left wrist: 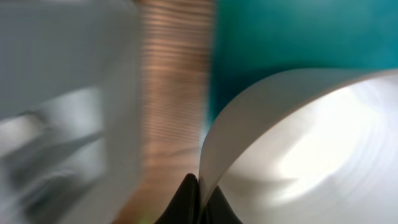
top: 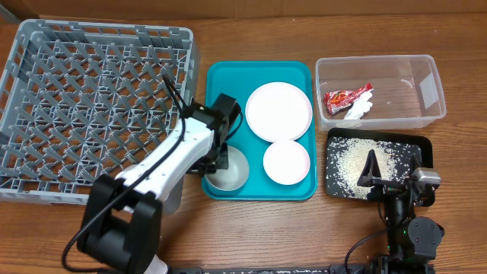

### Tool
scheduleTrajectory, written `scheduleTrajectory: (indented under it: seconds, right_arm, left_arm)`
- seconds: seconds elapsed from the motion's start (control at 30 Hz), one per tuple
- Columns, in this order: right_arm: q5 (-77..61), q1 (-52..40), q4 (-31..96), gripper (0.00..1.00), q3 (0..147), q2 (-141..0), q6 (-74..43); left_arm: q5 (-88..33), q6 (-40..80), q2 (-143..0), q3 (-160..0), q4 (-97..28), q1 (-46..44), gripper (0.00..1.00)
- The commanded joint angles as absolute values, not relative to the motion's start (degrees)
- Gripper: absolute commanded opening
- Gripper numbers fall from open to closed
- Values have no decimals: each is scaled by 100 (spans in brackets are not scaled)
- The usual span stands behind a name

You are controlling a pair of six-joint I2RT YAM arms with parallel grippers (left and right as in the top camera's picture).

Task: Sort waste into correct bins and load items into the dishwasher
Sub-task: 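Grasp the rim of the small white bowl with the left gripper, then carry the bowl into the dish rack and release it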

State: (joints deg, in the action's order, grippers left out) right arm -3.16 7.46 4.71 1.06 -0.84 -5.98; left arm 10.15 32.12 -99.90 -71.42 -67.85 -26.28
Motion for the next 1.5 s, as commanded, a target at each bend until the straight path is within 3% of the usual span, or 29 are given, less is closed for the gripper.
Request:
scheduleTrajectory:
  seconds: [0.0, 0.23, 0.53, 0.93, 1.47]
  right_arm:
    - [-311, 768, 438, 100, 47, -16, -593]
    - [-311, 768, 438, 100, 47, -16, -593]
    - [-311, 768, 438, 100, 47, -16, -593]
    - [-309, 768, 438, 100, 47, -16, -593]
    - [-311, 768, 438, 100, 47, -16, -593]
  left_arm:
    - [2491, 3343, -9461, -7922, -7330, -2661, 4]
    - [5826, 3343, -9183, -9045, -8731, -2661, 4]
    - [7238, 3295, -9443, -8742, -7596, -2314, 4]
    - [7695, 3131, -10873, -8597, -6954, -1535, 4]
    - [7408, 3041, -11705, -8611, -6622, -2213, 15]
